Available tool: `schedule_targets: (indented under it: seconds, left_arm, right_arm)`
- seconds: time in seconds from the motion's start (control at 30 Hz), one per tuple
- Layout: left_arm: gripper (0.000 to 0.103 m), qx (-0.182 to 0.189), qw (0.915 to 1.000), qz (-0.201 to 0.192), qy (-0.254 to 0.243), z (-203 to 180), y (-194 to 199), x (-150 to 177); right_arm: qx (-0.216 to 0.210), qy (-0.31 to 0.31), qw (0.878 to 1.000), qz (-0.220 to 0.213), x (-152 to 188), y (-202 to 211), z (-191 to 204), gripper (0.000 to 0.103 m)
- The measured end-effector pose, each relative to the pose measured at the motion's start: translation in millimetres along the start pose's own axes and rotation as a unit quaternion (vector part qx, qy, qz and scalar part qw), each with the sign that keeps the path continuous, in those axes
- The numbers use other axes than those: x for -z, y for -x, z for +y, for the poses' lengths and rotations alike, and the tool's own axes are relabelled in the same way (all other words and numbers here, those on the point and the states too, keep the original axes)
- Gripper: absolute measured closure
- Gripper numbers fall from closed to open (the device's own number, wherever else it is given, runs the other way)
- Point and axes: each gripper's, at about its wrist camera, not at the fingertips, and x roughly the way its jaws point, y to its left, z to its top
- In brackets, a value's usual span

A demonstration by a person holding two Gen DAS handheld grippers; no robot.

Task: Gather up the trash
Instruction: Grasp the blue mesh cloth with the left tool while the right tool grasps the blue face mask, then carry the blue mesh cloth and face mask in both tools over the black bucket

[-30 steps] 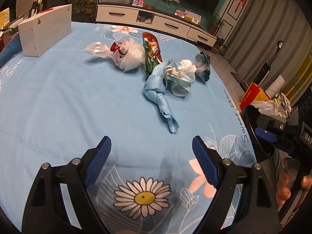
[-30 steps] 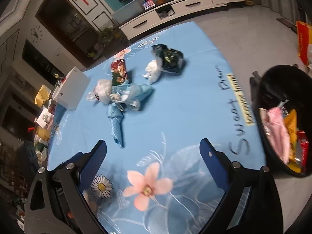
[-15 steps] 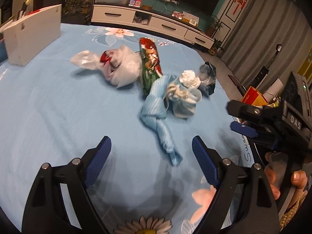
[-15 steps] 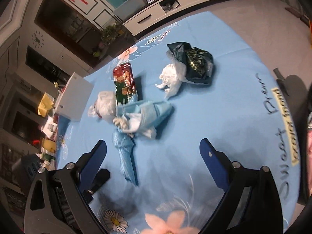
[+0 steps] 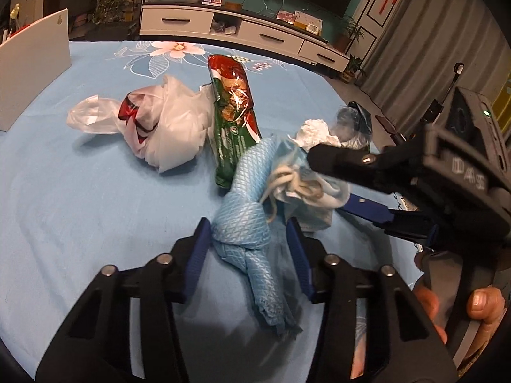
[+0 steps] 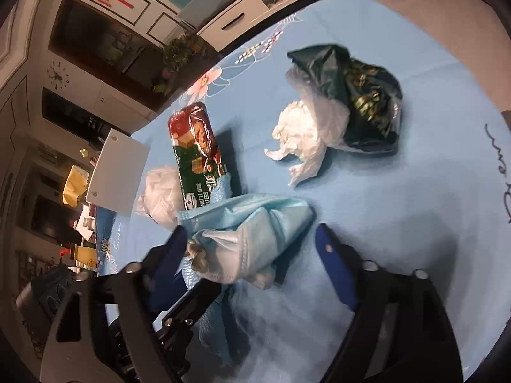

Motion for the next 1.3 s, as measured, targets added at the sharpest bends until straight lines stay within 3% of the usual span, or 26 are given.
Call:
schedule_targets:
  seconds: [0.03,0.1,0.17,0.23,0.33,0.7,0.87,1.3]
  left_arm:
    - [0.065,0.000,1.0000,0.000,-0.001,0,-1,0]
    - [0.066,0.003,1.0000,0.001,0.003,2,-1,2]
    - [0.067,0.005,1.0000,0.001,0.004,3,0,2]
    - [0.069,0.005,1.0000,0.000,0.005,4,-1,2]
    - [0.070,0.006,1.0000,-0.003,0.006,3,2,4]
    - [0.071,0.017,0.9996,-0.015,0.018,10,40,23]
    - [0.071,0.023,0.9994,-0.018,0.017,7,59,34]
    - [0.071,0.047,0.9981,-0.011,-0.037,-49,84,49]
  right_arm:
    - [0.002,0.000,1.000,0.000,0,-1,0,0.032]
    - [0.005,0.005,1.000,0.000,3,-2,0,0.045]
    - [0.017,0.013,1.000,0.000,4,-2,0,0.069]
    - [0.017,0.016,1.000,-0.001,6,-2,1,0.080]
    - [0.018,0.021,1.000,-0.007,9,4,2,0.087]
    - [0.015,0.038,0.999,-0.035,41,57,-3,0.089]
    - [0.034,0.040,0.997,-0.060,56,91,-13,0.089]
    - [0.075,-0.015,0.989,-0.128,80,174,-70,0.089]
